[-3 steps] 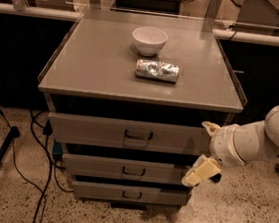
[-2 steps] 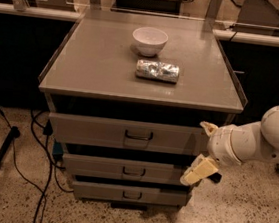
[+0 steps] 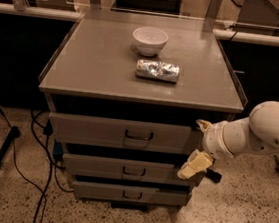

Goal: Open top drawer

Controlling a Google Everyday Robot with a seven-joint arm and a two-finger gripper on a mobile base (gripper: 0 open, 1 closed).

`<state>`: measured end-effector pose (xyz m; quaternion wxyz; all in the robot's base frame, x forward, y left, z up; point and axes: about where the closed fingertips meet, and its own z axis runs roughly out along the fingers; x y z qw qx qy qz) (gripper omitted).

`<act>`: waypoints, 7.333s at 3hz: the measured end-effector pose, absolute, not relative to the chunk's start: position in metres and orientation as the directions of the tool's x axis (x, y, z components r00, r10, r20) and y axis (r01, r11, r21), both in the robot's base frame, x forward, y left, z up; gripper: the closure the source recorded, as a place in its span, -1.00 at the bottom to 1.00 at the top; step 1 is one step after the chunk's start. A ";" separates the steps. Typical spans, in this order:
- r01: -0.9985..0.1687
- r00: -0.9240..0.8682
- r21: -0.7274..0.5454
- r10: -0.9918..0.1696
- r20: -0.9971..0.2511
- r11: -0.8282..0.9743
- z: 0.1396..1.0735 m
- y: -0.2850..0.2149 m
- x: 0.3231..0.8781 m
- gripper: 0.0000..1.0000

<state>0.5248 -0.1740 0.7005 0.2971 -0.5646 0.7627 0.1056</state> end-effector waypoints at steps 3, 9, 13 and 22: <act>-0.951 -0.128 -0.176 -0.846 -0.518 0.252 0.683 -0.175 0.574 -1.00; -0.970 -0.139 -0.110 -0.864 -0.485 0.218 0.648 -0.163 0.576 0.63; -0.972 -0.141 -0.097 -0.858 -0.495 0.215 0.659 -0.164 0.567 1.00; -0.972 -0.215 0.052 -0.769 -0.602 0.231 0.668 -0.170 0.482 0.18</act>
Offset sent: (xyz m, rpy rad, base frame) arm 0.0555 -0.0052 -0.0138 -0.0624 -0.0022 0.0778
